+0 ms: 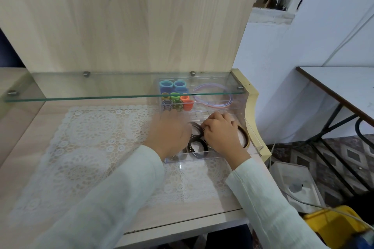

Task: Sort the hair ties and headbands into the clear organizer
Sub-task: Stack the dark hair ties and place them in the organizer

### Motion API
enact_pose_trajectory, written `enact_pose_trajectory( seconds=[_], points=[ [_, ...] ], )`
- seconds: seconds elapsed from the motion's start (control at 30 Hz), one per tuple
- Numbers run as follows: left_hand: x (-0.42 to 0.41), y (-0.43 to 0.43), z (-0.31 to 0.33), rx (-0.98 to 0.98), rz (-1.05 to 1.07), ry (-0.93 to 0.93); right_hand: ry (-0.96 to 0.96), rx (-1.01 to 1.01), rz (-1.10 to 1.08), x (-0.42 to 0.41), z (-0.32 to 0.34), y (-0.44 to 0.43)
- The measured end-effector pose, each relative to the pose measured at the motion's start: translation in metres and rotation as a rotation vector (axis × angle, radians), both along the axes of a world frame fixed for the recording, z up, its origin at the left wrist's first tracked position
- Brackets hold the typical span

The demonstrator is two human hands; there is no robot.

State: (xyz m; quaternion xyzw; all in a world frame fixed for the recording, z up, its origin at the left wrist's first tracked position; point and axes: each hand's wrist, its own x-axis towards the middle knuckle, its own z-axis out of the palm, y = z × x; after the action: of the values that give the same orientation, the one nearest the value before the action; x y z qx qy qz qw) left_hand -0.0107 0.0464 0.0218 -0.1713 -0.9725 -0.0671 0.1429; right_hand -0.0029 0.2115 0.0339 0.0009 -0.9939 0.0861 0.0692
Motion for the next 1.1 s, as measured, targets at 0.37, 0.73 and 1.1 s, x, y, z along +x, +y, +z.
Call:
enact_pose_trajectory(
  seconds=[0.37, 0.73, 1.1],
  points=[
    [0.014, -0.015, 0.0, 0.216, -0.039, 0.001, 0.066, -0.176, -0.028, 0.005, 0.007, 0.005],
    [0.053, -0.034, -0.018, 0.288, -0.095, -0.243, -0.108, -0.163, -0.044, 0.041, 0.013, 0.059],
    [0.072, -0.039, -0.027, 0.164, -0.011, -0.262, -0.042, -0.483, -0.09, 0.081, -0.001, 0.09]
  ],
)
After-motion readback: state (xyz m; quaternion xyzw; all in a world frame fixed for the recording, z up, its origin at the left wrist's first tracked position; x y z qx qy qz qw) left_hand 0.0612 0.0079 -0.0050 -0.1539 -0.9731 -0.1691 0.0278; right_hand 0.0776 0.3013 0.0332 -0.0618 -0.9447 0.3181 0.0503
